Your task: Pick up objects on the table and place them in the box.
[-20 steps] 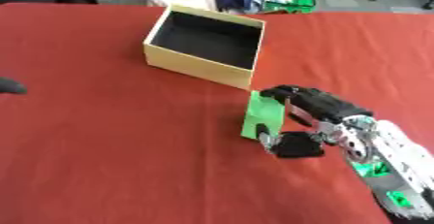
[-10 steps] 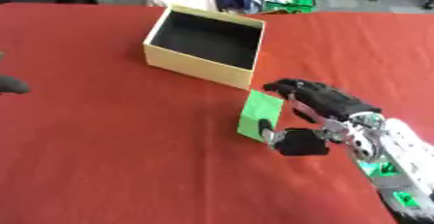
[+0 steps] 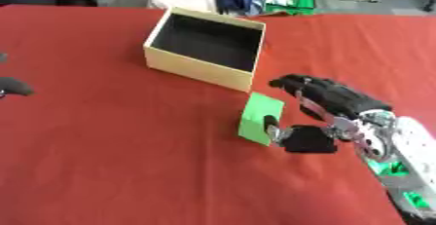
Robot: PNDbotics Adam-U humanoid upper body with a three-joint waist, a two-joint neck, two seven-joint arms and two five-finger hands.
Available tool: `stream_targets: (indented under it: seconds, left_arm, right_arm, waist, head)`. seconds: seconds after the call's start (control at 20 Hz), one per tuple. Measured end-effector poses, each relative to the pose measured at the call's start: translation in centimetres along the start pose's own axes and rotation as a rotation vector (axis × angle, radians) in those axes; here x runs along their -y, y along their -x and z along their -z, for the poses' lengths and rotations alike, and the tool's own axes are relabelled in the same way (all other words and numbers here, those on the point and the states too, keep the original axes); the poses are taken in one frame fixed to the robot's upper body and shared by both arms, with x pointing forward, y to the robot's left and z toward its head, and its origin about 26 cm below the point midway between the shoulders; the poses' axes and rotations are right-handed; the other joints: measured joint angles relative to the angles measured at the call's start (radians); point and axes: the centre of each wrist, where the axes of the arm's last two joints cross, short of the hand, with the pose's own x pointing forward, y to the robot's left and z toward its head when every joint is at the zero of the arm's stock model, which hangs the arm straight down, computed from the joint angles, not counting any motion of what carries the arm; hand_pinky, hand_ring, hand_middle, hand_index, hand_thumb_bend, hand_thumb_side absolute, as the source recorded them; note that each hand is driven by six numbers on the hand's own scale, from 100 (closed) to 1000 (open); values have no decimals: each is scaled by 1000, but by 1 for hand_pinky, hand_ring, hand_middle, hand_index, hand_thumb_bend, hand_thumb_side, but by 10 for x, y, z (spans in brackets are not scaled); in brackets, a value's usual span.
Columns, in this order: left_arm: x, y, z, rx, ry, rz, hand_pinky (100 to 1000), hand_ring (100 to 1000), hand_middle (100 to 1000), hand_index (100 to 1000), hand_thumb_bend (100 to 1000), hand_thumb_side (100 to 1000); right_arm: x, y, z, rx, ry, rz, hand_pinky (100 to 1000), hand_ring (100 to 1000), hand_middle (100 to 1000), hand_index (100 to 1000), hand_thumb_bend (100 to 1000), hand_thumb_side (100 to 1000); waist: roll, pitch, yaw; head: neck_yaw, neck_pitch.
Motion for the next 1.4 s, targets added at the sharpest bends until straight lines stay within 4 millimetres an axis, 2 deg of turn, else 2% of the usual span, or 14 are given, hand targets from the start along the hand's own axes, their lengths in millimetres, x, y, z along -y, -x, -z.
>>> stream_targets:
  seconds: [0.35, 1.4]
  left_arm:
    - [0, 0, 0, 0, 2, -2, 608, 593, 742, 895, 100, 535]
    - [2, 0, 3, 7, 13, -8, 610, 594, 744, 895, 100, 535]
  right_arm:
    - [3, 0, 3, 11, 1, 15, 971, 1000, 954, 1000, 100, 762]
    - [-6, 1, 12, 8, -39, 62, 960, 1000, 945, 1000, 100, 798]
  waist:
    - [0, 1, 6]
    - [0, 13, 15]
  head:
    - [-1, 0]
    - [-12, -3]
